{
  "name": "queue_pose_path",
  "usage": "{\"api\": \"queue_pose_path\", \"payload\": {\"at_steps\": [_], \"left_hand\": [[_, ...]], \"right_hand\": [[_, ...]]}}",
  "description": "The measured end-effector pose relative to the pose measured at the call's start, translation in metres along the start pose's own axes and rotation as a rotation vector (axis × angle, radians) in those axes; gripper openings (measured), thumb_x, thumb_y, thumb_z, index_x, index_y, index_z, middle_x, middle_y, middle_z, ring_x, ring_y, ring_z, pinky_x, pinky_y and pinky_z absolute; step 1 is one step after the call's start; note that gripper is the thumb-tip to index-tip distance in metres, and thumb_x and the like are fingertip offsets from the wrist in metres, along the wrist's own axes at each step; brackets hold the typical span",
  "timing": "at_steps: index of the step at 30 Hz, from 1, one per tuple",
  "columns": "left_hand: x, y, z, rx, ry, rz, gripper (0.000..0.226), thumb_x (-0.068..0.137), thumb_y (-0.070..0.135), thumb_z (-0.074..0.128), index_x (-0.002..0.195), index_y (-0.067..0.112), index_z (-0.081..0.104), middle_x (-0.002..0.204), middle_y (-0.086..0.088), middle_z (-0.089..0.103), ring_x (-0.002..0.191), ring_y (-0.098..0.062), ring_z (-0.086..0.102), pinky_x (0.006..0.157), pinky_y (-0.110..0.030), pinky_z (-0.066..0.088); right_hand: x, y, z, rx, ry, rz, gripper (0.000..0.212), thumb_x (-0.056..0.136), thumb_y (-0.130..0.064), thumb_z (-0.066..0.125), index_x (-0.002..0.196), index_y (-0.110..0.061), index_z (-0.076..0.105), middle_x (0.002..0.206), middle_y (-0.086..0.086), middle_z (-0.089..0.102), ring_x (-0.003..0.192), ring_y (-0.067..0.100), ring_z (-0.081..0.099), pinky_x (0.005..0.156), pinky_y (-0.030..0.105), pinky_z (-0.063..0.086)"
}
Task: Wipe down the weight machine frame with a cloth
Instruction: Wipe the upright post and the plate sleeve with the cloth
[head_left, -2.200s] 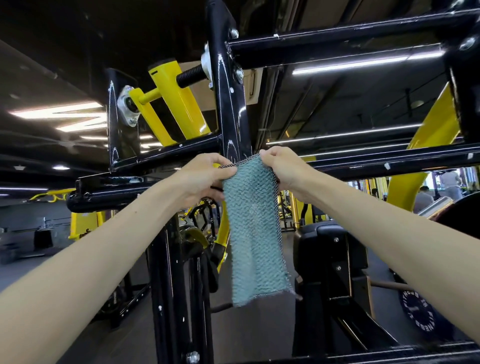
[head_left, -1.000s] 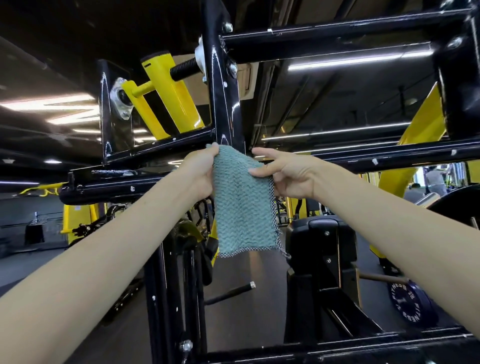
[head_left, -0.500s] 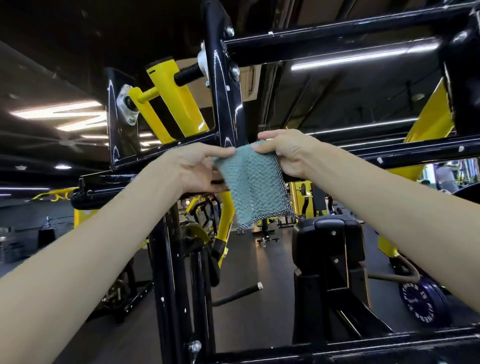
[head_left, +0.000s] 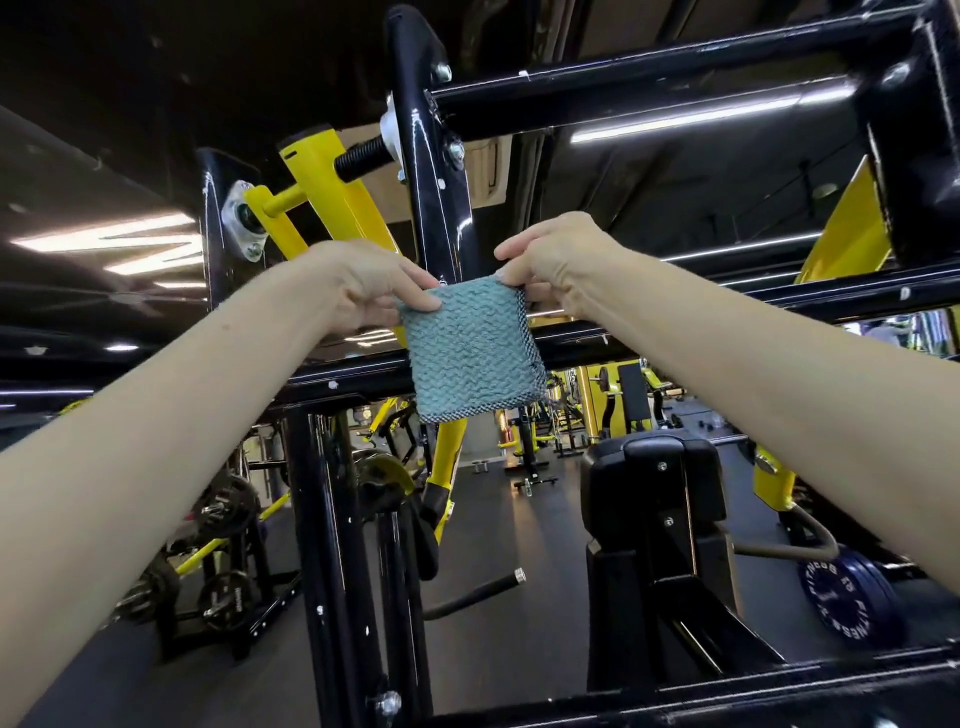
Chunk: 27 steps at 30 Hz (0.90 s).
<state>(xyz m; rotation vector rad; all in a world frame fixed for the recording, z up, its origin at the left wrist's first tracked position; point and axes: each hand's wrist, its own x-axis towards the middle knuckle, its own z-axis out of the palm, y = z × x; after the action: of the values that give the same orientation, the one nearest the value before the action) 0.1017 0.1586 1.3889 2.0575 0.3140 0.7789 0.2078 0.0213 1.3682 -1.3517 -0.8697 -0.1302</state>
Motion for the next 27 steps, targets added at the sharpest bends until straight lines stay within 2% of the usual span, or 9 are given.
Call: {"api": "queue_pose_path", "payload": {"at_steps": [5, 7, 9, 11, 15, 21, 23, 24, 27], "left_hand": [[0.001, 0.002, -0.004, 0.165, 0.021, 0.12, 0.015, 0.082, -0.007, 0.064, 0.084, 0.007, 0.069, 0.097, -0.006, 0.066, 0.096, -0.016, 0.06, 0.072, -0.022, 0.05], [0.002, 0.002, -0.004, 0.227, 0.032, 0.151, 0.015, 0.082, -0.006, 0.064, 0.091, 0.004, 0.07, 0.098, -0.006, 0.065, 0.095, -0.015, 0.059, 0.067, -0.02, 0.048], [0.003, 0.0, -0.005, 0.261, 0.032, 0.16, 0.022, 0.08, -0.008, 0.066, 0.099, 0.003, 0.069, 0.104, -0.008, 0.064, 0.099, -0.017, 0.058, 0.067, -0.02, 0.048], [0.004, -0.003, -0.006, 0.296, 0.037, 0.172, 0.023, 0.078, -0.009, 0.067, 0.095, 0.005, 0.07, 0.108, -0.009, 0.063, 0.1, -0.019, 0.058, 0.066, -0.021, 0.049], [0.006, -0.01, -0.006, 0.377, 0.088, 0.218, 0.018, 0.08, -0.006, 0.067, 0.083, 0.011, 0.069, 0.101, -0.008, 0.064, 0.093, -0.019, 0.06, 0.066, -0.02, 0.05], [0.003, -0.015, -0.006, 0.613, 0.067, 0.34, 0.008, 0.094, 0.017, 0.058, 0.097, 0.014, 0.065, 0.098, -0.004, 0.062, 0.087, -0.014, 0.053, 0.061, -0.024, 0.039], [0.002, -0.017, -0.006, 0.518, 0.037, 0.307, 0.009, 0.097, 0.018, 0.053, 0.092, 0.017, 0.061, 0.099, -0.004, 0.062, 0.09, -0.015, 0.055, 0.072, -0.027, 0.045], [0.002, -0.019, -0.005, 0.367, 0.012, 0.267, 0.012, 0.097, 0.016, 0.051, 0.088, 0.017, 0.058, 0.098, -0.005, 0.062, 0.092, -0.017, 0.058, 0.077, -0.031, 0.048], [0.002, -0.025, -0.003, -0.129, -0.096, 0.13, 0.016, 0.099, 0.012, 0.046, 0.086, 0.013, 0.055, 0.091, -0.006, 0.065, 0.086, -0.02, 0.065, 0.073, -0.039, 0.054]], "right_hand": [[0.007, 0.005, 0.002, -0.273, -0.009, -0.123, 0.022, 0.075, 0.013, 0.071, 0.077, -0.009, 0.071, 0.081, 0.005, 0.061, 0.089, 0.023, 0.062, 0.069, 0.027, 0.058], [0.005, 0.003, 0.005, -0.395, -0.035, -0.173, 0.017, 0.077, 0.008, 0.072, 0.083, -0.008, 0.072, 0.076, 0.003, 0.06, 0.084, 0.02, 0.061, 0.063, 0.022, 0.053], [0.003, 0.001, 0.007, -0.551, -0.059, -0.236, 0.019, 0.081, 0.003, 0.071, 0.097, -0.006, 0.073, 0.079, 0.001, 0.059, 0.085, 0.015, 0.057, 0.072, 0.021, 0.05], [0.001, -0.001, 0.008, -0.632, -0.081, -0.26, 0.024, 0.082, 0.001, 0.07, 0.105, -0.005, 0.072, 0.089, 0.004, 0.06, 0.089, 0.014, 0.056, 0.077, 0.02, 0.045], [0.001, -0.002, 0.01, -0.656, -0.113, -0.247, 0.024, 0.081, -0.002, 0.072, 0.105, -0.004, 0.073, 0.098, 0.006, 0.063, 0.095, 0.015, 0.056, 0.077, 0.022, 0.045], [0.002, 0.002, 0.014, -0.811, -0.132, -0.259, 0.033, 0.075, -0.015, 0.08, 0.103, 0.001, 0.071, 0.103, 0.01, 0.068, 0.1, 0.021, 0.061, 0.087, 0.03, 0.05], [0.005, 0.005, 0.015, -0.748, -0.119, -0.246, 0.028, 0.076, -0.015, 0.079, 0.097, 0.002, 0.071, 0.096, 0.009, 0.065, 0.094, 0.021, 0.06, 0.082, 0.032, 0.051], [0.005, 0.006, 0.015, -0.645, -0.118, -0.225, 0.023, 0.077, -0.014, 0.077, 0.093, 0.0, 0.069, 0.092, 0.008, 0.062, 0.09, 0.019, 0.058, 0.078, 0.031, 0.049], [0.009, 0.008, 0.016, -0.231, -0.129, -0.071, 0.011, 0.084, -0.01, 0.066, 0.093, -0.006, 0.06, 0.092, 0.008, 0.061, 0.082, 0.018, 0.06, 0.076, 0.031, 0.052]]}}
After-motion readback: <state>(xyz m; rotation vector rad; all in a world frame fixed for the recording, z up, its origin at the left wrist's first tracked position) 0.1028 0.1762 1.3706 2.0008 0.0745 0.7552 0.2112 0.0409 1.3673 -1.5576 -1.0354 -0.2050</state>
